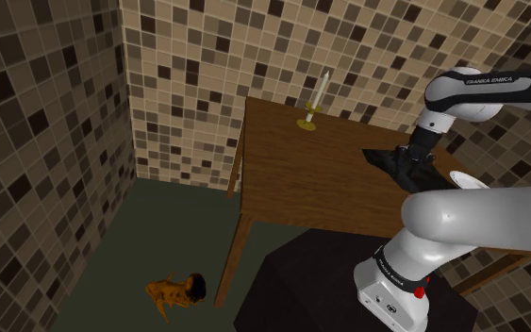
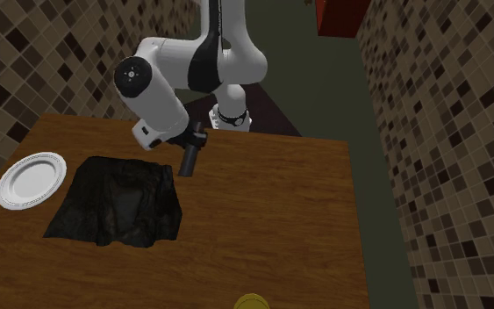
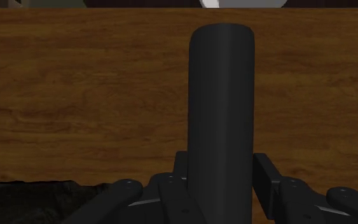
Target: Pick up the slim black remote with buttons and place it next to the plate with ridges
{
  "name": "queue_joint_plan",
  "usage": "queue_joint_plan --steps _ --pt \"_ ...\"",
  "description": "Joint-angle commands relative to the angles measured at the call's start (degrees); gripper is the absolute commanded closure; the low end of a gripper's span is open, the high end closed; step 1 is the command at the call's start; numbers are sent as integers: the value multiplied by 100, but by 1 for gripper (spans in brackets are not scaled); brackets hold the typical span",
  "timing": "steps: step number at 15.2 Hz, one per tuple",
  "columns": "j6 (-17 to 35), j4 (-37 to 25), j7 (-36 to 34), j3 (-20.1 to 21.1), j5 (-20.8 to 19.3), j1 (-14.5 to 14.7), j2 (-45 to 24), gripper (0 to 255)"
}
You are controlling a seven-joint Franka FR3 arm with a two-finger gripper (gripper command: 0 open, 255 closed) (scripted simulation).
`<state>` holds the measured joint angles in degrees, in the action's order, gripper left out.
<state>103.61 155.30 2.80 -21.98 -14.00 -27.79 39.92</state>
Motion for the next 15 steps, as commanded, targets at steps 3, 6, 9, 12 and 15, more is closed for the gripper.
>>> queue_joint_plan --steps 3,6,9,12,15 --pt "-10 -183 607 -506 -456 -345 -110 255" --pt "27 -400 1050 -886 -733 -537 -295 255" --pt "94 -674 1497 -1276 -953 -672 -549 255" --pt "187 -1001 1954 -1678 -1103 -748 -866 255" --pt "303 -1375 2429 -2100 -1169 -761 -1246 255"
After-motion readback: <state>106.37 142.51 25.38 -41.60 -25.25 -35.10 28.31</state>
